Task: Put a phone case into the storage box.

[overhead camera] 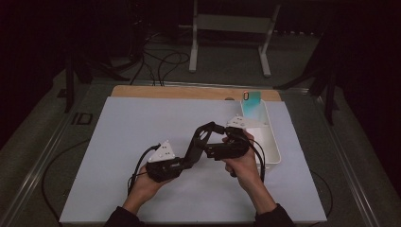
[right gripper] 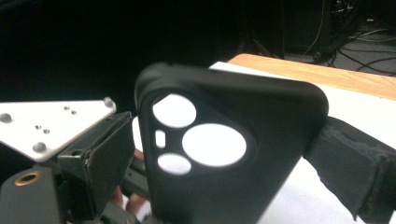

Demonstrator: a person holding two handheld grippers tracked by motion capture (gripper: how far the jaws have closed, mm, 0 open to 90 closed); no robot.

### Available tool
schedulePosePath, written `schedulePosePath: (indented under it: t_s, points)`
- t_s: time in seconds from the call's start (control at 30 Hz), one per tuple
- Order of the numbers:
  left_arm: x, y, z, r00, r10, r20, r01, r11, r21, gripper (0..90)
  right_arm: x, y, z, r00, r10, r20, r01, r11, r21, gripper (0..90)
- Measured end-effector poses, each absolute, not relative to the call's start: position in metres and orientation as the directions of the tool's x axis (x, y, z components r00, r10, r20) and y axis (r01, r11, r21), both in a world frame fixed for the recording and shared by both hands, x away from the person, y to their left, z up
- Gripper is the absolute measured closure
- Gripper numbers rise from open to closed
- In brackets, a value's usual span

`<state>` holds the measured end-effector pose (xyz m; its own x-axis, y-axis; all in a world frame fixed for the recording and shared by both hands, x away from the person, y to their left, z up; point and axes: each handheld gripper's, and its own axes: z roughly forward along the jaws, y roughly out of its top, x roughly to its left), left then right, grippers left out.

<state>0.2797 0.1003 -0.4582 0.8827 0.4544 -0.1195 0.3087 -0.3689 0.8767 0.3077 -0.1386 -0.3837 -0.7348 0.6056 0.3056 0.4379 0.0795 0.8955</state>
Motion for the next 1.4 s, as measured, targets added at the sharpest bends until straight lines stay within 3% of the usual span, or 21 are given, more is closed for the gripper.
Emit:
schedulePosePath:
  t_s: [0.27,0.6,1.23,1.4]
  points:
    - [0.276,0.095,-0.46,0.897,0.423,-0.126,0.298,-0.368,0.881,80.7,0.31,-0.135,-0.384,-0.733,0.599,0.321,0.433,0.048,0.9,11.5]
    - [0.277,0.098,-0.458,0.871,0.479,-0.108,0.296,-0.336,0.894,80.9,0.308,-0.134,-0.384,-0.72,0.616,0.32,0.429,0.033,0.903,10.0]
    - [0.276,0.095,-0.46,0.875,0.471,-0.107,0.295,-0.345,0.891,79.8,0.306,-0.127,-0.383,-0.717,0.63,0.297,0.413,0.041,0.91,13.5]
    - [0.279,0.098,-0.46,0.872,0.466,-0.148,0.326,-0.329,0.886,60.1,0.306,-0.126,-0.382,-0.718,0.633,0.289,0.408,0.047,0.912,13.9]
